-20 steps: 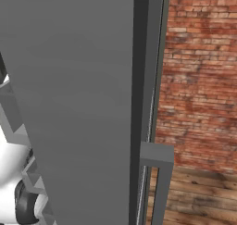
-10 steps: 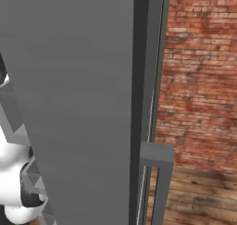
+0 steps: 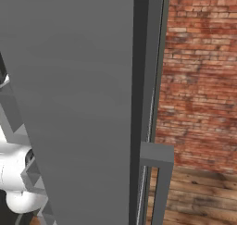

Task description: Take the cheese, chicken drumstick, and bell pepper from the fridge and place them on the plate on the dining counter to create an appetizer plate.

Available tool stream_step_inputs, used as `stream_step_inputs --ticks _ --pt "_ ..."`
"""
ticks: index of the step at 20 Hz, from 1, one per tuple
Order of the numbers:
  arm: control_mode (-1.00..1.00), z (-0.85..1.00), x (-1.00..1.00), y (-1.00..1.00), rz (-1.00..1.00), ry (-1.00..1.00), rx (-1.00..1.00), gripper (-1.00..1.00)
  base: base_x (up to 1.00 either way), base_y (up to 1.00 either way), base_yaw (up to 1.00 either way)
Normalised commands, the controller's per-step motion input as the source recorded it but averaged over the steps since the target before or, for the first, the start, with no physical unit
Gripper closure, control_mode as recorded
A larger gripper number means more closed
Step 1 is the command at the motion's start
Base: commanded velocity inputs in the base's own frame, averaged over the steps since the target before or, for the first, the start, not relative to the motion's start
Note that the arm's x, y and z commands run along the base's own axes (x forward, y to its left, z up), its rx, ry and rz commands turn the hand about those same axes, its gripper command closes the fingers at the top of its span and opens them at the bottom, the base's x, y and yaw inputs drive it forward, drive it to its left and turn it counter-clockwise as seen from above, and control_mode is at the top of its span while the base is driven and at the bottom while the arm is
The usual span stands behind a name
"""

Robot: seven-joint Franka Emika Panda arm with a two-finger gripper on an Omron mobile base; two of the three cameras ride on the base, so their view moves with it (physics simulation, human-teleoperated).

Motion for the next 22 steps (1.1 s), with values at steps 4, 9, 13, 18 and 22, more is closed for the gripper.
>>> stream_step_inputs --ticks 4,9,13,18,22 --pt "-1.00 0.00 0.54 -0.01 0.00 -0.03 0.00 -1.00 0.00 0.00 0.00" --pt "-1.00 0.00 0.65 0.00 0.00 -0.01 0.00 -1.00 0.00 0.00 0.00" --pt "-1.00 0.00 0.57 0.00 0.00 0.01 0.00 -1.00 0.00 0.00 0.00" --pt "-1.00 0.00 0.51 0.00 0.00 0.05 0.00 -1.00 0.00 0.00 0.00" --pt "-1.00 0.00 0.49 0.00 -0.02 0.02 0.00 -1.00 0.00 0.00 0.00"
